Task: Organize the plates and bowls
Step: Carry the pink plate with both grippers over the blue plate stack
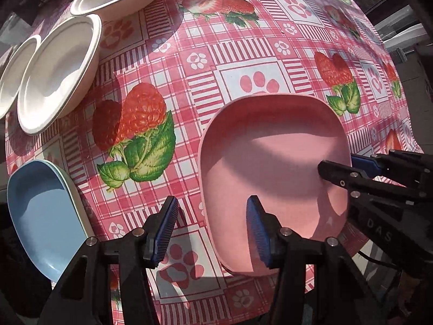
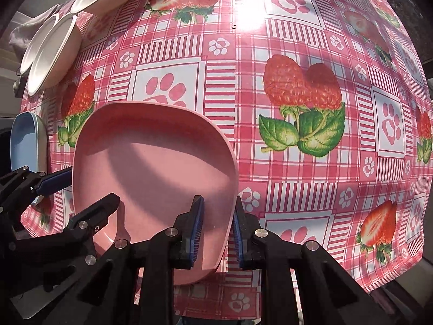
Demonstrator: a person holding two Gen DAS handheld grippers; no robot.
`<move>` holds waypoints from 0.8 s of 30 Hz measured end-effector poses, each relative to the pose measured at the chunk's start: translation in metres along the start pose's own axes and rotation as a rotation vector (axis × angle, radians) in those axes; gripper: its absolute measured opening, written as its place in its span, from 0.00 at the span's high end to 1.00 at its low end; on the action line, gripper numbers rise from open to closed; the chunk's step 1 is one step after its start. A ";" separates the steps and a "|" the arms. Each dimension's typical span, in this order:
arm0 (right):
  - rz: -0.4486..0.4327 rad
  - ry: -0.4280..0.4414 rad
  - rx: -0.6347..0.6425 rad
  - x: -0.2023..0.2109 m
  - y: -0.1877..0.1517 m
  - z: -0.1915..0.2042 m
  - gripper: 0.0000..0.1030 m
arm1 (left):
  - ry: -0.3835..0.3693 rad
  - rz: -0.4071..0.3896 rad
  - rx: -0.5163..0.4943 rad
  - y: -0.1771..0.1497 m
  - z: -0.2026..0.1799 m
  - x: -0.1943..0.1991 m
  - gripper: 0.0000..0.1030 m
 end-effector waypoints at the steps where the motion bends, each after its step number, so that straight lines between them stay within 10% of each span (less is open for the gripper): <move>1: 0.004 0.015 -0.016 0.000 0.001 -0.007 0.80 | 0.001 -0.001 0.011 0.001 0.007 0.000 0.45; 16: 0.010 0.014 -0.039 -0.004 0.011 -0.015 0.76 | 0.027 -0.008 -0.084 0.010 -0.026 -0.028 0.40; 24: 0.056 0.067 -0.134 -0.015 0.011 -0.018 0.77 | -0.001 -0.015 -0.077 -0.006 -0.047 -0.025 0.57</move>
Point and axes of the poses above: each gripper's, at about its wrist camera, not at the fingertips, and x roughly against the way its jaws point, z to its left, y to its top, the point moved 2 cm from there along -x, roughly the way its jaws point, and after that the axes turned 6 degrees about -z, right-handed, at the moved point
